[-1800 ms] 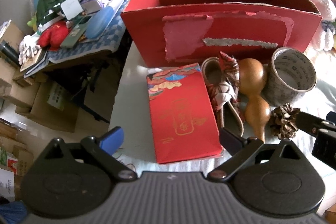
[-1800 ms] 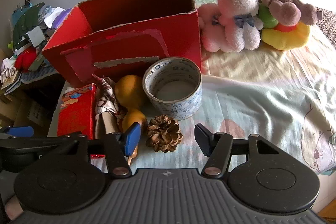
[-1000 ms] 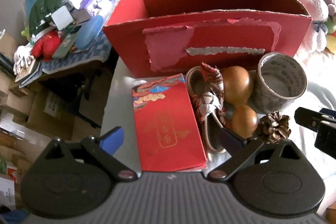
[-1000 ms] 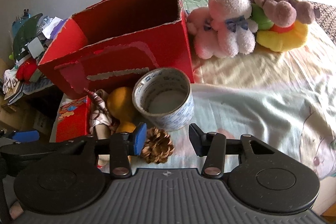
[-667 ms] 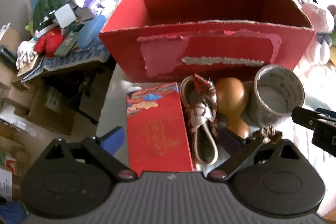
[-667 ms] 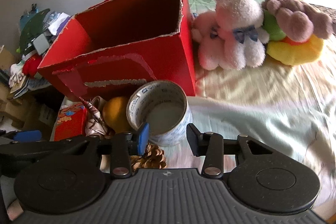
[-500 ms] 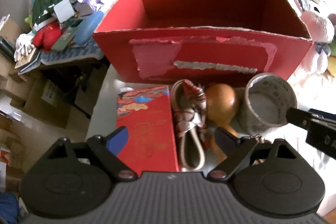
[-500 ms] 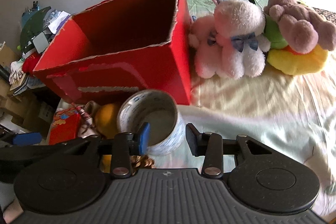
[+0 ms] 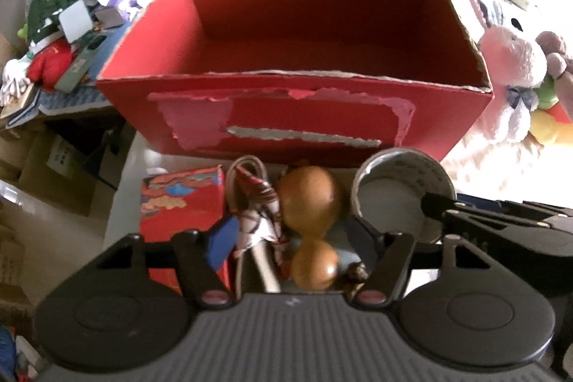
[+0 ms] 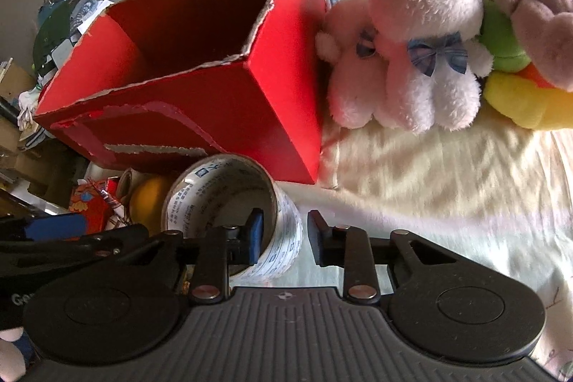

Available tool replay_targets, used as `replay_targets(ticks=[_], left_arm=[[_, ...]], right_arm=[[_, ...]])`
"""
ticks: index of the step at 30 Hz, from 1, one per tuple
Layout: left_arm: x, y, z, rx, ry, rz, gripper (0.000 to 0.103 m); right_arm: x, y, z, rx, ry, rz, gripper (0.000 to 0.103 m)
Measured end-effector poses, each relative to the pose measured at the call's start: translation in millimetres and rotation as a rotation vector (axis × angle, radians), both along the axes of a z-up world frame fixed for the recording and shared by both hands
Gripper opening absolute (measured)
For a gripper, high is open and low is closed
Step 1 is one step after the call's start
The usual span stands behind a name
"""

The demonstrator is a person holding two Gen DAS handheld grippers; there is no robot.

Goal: Organize objects
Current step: 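Reach the right gripper to the clear tape roll and grasp its rim, then lift the tape roll with the right gripper and carry it over the red box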

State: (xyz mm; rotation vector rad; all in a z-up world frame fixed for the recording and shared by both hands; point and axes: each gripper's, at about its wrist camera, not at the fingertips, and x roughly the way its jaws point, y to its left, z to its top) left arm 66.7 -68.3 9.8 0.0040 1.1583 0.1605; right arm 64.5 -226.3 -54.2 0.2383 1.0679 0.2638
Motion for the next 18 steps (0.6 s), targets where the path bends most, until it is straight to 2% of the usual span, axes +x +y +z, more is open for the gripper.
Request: replay_targets(ticks=[5,9,18], left_arm=[[7.7,-9.4,-5.1,0.02,0.019,-0.01,0.067],[13.0,-14.5,-7.2,0.029,0.027,-0.013,0.064],[18.1,-26.2,-7.6,0.028,0.039,-0.03,0.056]], right_arm=[[4.7,-3.0,-3.8,0.024,0.014,0.009,0.028],[6.4,-7.5,-5.4,0.063,0.019,0.021,0.021],[7.4,-14.4,-2.6,0.053,-0.004,0.022,0.016]])
